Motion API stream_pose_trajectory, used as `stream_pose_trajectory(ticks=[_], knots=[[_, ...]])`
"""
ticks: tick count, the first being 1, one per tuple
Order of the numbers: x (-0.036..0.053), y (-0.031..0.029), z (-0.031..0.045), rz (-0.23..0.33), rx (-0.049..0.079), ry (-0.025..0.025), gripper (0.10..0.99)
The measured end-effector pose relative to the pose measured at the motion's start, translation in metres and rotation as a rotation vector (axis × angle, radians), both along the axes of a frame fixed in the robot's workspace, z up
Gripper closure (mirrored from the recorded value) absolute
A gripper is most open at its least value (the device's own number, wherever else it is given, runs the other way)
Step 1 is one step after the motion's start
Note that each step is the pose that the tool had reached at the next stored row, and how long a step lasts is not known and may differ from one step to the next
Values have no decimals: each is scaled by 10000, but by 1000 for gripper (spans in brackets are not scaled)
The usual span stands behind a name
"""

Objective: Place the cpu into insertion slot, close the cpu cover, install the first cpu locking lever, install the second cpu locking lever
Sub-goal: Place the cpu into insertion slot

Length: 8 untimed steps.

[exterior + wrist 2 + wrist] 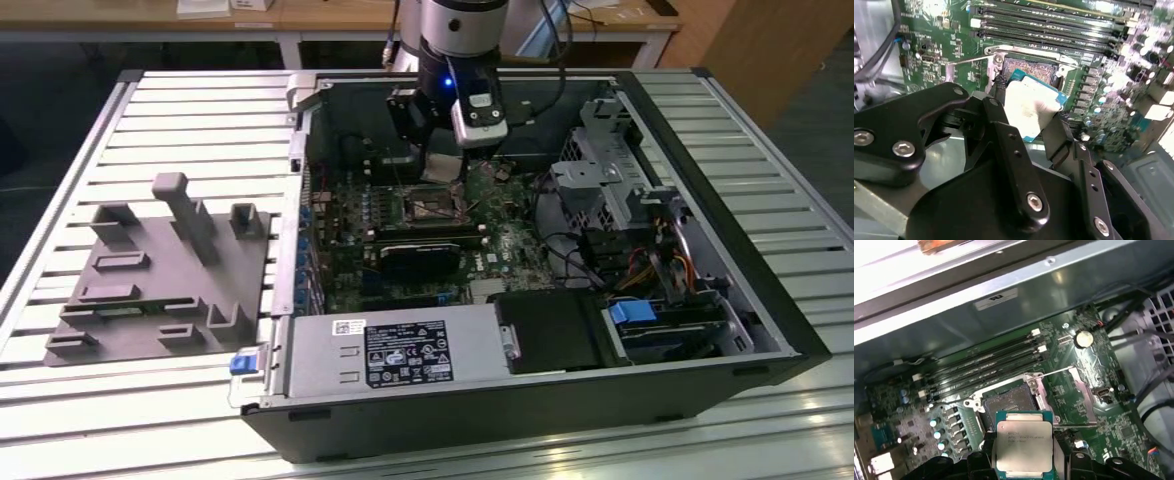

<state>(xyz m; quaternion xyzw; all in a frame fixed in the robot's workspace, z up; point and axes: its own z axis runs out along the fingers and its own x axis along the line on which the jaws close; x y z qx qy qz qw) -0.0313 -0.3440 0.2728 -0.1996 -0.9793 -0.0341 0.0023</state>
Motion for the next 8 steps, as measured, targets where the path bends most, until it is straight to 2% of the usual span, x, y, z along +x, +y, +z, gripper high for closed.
stream_pose_trajectory(ticks=[8], knots=[[0, 0, -8, -1455, 0, 0, 549]])
